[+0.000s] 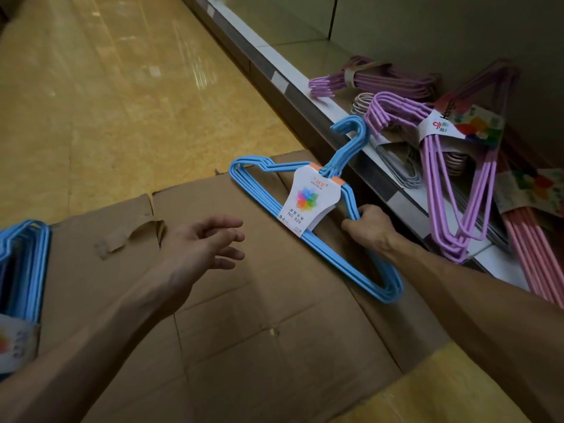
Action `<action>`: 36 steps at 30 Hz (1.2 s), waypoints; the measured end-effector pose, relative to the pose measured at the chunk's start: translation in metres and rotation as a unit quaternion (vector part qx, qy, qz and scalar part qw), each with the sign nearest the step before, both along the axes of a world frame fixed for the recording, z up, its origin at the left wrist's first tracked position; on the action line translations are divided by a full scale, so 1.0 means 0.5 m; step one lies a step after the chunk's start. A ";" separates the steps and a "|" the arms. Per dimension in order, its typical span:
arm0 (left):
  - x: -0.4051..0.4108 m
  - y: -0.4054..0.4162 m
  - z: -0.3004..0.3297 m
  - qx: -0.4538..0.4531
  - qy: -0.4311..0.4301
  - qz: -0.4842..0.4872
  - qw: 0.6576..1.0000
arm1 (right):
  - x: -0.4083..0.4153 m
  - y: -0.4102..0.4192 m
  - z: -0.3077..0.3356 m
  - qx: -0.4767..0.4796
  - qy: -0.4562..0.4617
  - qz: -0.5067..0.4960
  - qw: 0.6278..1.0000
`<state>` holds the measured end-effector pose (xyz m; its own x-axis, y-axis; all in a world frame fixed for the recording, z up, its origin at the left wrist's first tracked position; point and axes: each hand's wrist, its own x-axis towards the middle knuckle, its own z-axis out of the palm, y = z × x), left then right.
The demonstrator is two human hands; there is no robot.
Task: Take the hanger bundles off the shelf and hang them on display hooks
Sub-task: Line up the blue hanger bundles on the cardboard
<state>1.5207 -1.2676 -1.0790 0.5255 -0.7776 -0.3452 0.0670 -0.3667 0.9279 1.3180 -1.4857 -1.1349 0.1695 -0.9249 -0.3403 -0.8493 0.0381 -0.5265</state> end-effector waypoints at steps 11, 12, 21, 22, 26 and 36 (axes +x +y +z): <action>0.015 0.023 0.058 -0.038 -0.044 -0.007 0.998 | 0.053 0.085 0.074 -0.054 -0.030 0.099 0.993; 0.015 0.025 0.070 -0.046 -0.065 -0.010 0.997 | 0.059 0.100 0.083 -0.059 -0.029 0.107 0.992; 0.028 0.049 0.175 -0.084 -0.216 0.013 0.973 | 0.114 0.243 0.137 -0.066 -0.026 0.235 0.969; 0.025 0.053 0.183 -0.080 -0.228 0.006 0.970 | 0.119 0.261 0.143 -0.071 -0.027 0.244 0.967; 0.023 0.070 0.205 -0.066 -0.251 0.014 0.966 | 0.137 0.334 0.160 -0.069 -0.042 0.276 0.958; 0.052 0.118 0.246 -0.091 -0.210 0.221 0.948 | 0.163 0.469 0.211 0.176 -0.237 0.272 0.916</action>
<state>1.5466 -1.2086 -0.9560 0.8756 -0.4756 0.0850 -0.2120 -0.2201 0.9522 1.3996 -1.2513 -1.0294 0.7782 -0.5075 -0.3699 -0.4726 -0.0855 -0.8771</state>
